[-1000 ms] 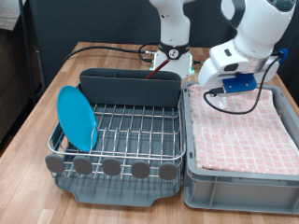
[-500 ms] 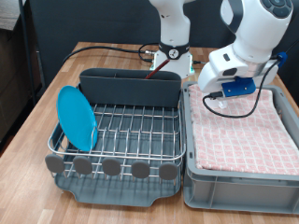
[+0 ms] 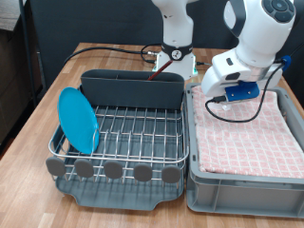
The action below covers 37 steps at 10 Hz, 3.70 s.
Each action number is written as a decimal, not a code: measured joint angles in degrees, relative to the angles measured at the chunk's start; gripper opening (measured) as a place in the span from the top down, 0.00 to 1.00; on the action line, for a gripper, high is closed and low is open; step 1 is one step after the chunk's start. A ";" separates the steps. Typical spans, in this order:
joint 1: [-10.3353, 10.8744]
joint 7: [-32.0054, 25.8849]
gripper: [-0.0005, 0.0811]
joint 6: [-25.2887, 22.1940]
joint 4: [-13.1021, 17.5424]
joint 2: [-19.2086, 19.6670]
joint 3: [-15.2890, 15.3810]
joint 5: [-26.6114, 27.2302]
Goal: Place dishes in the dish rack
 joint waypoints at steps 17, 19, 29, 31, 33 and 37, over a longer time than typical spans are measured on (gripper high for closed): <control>-0.52 0.25 0.84 3.19 -2.00 0.20 -0.64 0.29; -0.49 1.06 0.91 0.80 -0.77 -0.25 -0.68 -0.11; -0.96 15.55 0.91 -5.91 7.66 -7.98 -2.46 -14.80; -0.91 13.91 0.91 -5.29 7.52 -7.62 -2.45 -14.65; -1.43 12.59 0.91 -2.98 8.44 -5.70 -3.55 -14.84; -5.01 7.98 0.91 -3.36 12.09 -0.84 -7.00 -14.73</control>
